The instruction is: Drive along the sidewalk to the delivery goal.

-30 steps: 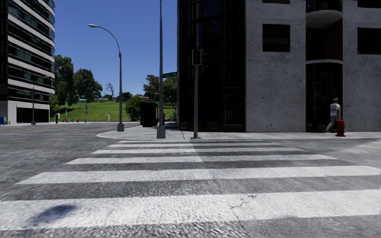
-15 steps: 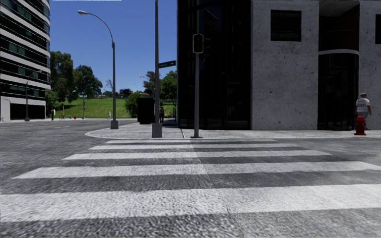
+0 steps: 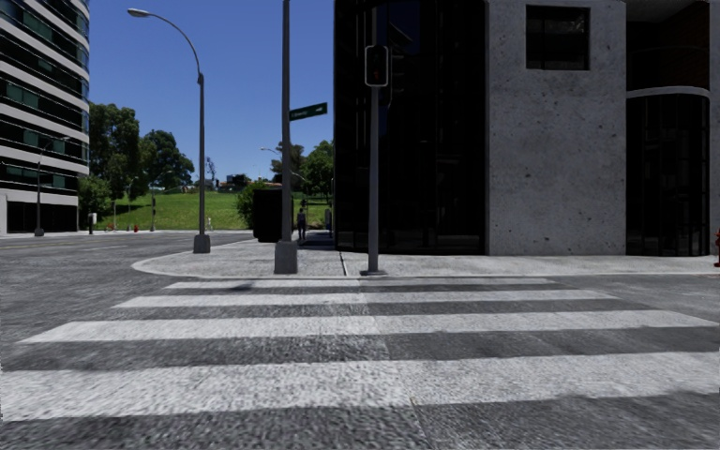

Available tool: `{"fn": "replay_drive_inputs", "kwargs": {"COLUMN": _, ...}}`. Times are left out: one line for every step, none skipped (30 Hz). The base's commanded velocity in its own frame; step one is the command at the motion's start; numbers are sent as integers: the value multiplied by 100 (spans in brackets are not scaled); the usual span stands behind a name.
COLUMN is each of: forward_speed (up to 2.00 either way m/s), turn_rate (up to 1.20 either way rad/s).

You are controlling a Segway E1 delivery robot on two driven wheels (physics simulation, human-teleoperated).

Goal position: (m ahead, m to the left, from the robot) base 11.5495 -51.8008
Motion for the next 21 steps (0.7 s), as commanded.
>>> {"fn": "replay_drive_inputs", "kwargs": {"forward_speed": 198, "turn_rate": 0}}
{"fn": "replay_drive_inputs", "kwargs": {"forward_speed": 198, "turn_rate": 0}}
{"fn": "replay_drive_inputs", "kwargs": {"forward_speed": 198, "turn_rate": 0}}
{"fn": "replay_drive_inputs", "kwargs": {"forward_speed": 198, "turn_rate": 0}}
{"fn": "replay_drive_inputs", "kwargs": {"forward_speed": 198, "turn_rate": 0}}
{"fn": "replay_drive_inputs", "kwargs": {"forward_speed": 198, "turn_rate": 0}}
{"fn": "replay_drive_inputs", "kwargs": {"forward_speed": 198, "turn_rate": 0}}
{"fn": "replay_drive_inputs", "kwargs": {"forward_speed": 197, "turn_rate": 0}}
{"fn": "replay_drive_inputs", "kwargs": {"forward_speed": 197, "turn_rate": 0}}
{"fn": "replay_drive_inputs", "kwargs": {"forward_speed": 196, "turn_rate": 0}}
{"fn": "replay_drive_inputs", "kwargs": {"forward_speed": 195, "turn_rate": 0}}
{"fn": "replay_drive_inputs", "kwargs": {"forward_speed": 195, "turn_rate": 0}}
{"fn": "replay_drive_inputs", "kwargs": {"forward_speed": 195, "turn_rate": 0}}
{"fn": "replay_drive_inputs", "kwargs": {"forward_speed": 195, "turn_rate": 0}}
{"fn": "replay_drive_inputs", "kwargs": {"forward_speed": 194, "turn_rate": 0}}
{"fn": "replay_drive_inputs", "kwargs": {"forward_speed": 194, "turn_rate": 0}}
{"fn": "replay_drive_inputs", "kwargs": {"forward_speed": 194, "turn_rate": 0}}
{"fn": "replay_drive_inputs", "kwargs": {"forward_speed": 194, "turn_rate": 0}}
{"fn": "replay_drive_inputs", "kwargs": {"forward_speed": 194, "turn_rate": 0}}
{"fn": "replay_drive_inputs", "kwargs": {"forward_speed": 194, "turn_rate": 0}}
{"fn": "replay_drive_inputs", "kwargs": {"forward_speed": 194, "turn_rate": 0}}
